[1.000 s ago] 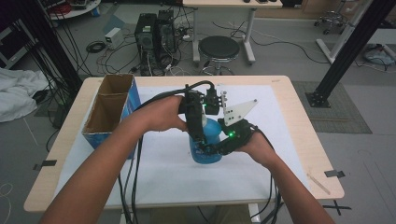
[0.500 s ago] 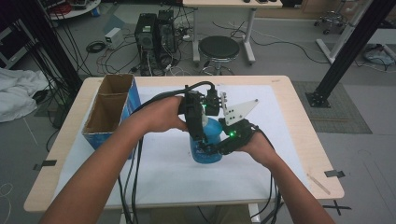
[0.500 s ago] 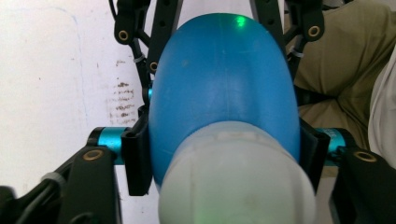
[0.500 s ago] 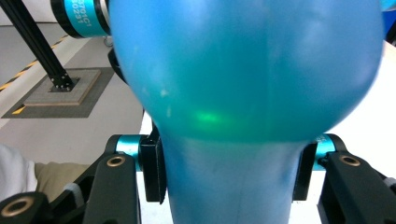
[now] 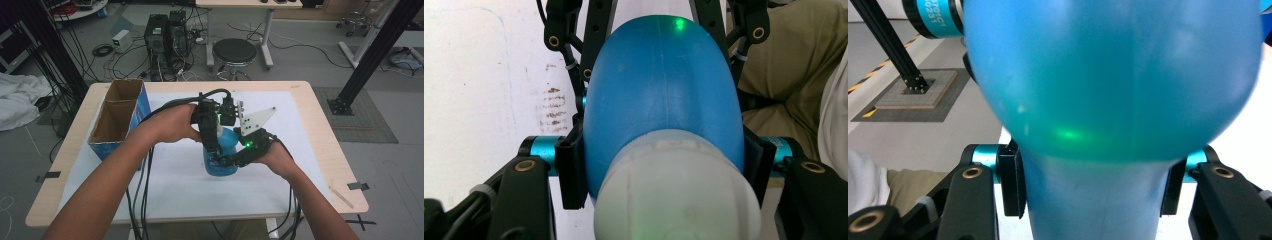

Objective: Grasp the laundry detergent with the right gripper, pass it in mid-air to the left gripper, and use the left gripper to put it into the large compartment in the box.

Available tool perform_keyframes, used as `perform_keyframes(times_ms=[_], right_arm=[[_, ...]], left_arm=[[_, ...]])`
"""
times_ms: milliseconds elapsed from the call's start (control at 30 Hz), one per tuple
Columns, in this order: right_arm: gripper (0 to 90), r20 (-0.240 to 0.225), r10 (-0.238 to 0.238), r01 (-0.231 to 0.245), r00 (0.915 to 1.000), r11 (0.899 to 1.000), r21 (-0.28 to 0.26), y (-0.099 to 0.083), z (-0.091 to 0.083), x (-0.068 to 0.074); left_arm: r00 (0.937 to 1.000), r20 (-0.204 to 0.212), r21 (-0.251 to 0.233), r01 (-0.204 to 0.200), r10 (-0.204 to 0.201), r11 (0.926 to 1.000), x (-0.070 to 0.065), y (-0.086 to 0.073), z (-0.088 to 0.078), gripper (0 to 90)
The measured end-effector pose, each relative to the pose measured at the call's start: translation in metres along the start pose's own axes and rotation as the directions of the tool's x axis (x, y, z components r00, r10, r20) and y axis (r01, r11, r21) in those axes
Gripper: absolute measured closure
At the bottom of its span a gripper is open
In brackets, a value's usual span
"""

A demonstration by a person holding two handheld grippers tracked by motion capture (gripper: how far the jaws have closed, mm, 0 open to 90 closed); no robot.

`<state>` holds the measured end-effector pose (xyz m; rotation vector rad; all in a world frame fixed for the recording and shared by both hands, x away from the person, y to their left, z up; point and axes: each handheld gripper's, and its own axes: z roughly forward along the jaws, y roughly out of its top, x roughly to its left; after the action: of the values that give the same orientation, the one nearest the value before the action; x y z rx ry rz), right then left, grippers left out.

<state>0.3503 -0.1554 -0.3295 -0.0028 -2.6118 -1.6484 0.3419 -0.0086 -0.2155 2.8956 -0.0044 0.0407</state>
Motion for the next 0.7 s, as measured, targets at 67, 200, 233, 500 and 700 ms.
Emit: perform_keyframes(times_ms=[67, 200, 233, 500, 700], right_arm=[[44.5, -0.002, 0.001, -0.001, 1.0, 1.0, 0.003, 0.0, 0.0, 0.0], [43.9, -0.005, -0.001, 0.001, 1.0, 1.0, 0.002, 0.001, -0.002, 0.001], [42.0, -0.006, 0.0, 0.0, 1.0, 1.0, 0.007, 0.001, -0.003, 0.001], [11.7, 0.027, 0.032, -0.034, 0.9991, 0.996, 0.082, -0.002, -0.021, 0.004], [11.1, 0.128, 0.066, -0.085, 0.9896, 0.985, 0.151, -0.003, -0.037, 0.004]], left_arm=[[1.0, 0.001, 0.003, 0.003, -0.003, 1.0, 0.0, 0.001, 0.0, 38.2], [1.0, 0.006, -0.004, 0.005, -0.005, 1.0, 0.0, 0.002, -0.002, 38.2], [1.0, 0.008, 0.0, 0.004, -0.004, 1.0, 0.0, 0.002, -0.002, 38.2], [0.9998, 0.013, 0.007, 0.017, -0.017, 0.9998, 0.003, -0.002, -0.008, 38.1], [0.9989, -0.006, 0.016, 0.047, -0.046, 0.9988, 0.007, -0.009, -0.013, 38.1]])
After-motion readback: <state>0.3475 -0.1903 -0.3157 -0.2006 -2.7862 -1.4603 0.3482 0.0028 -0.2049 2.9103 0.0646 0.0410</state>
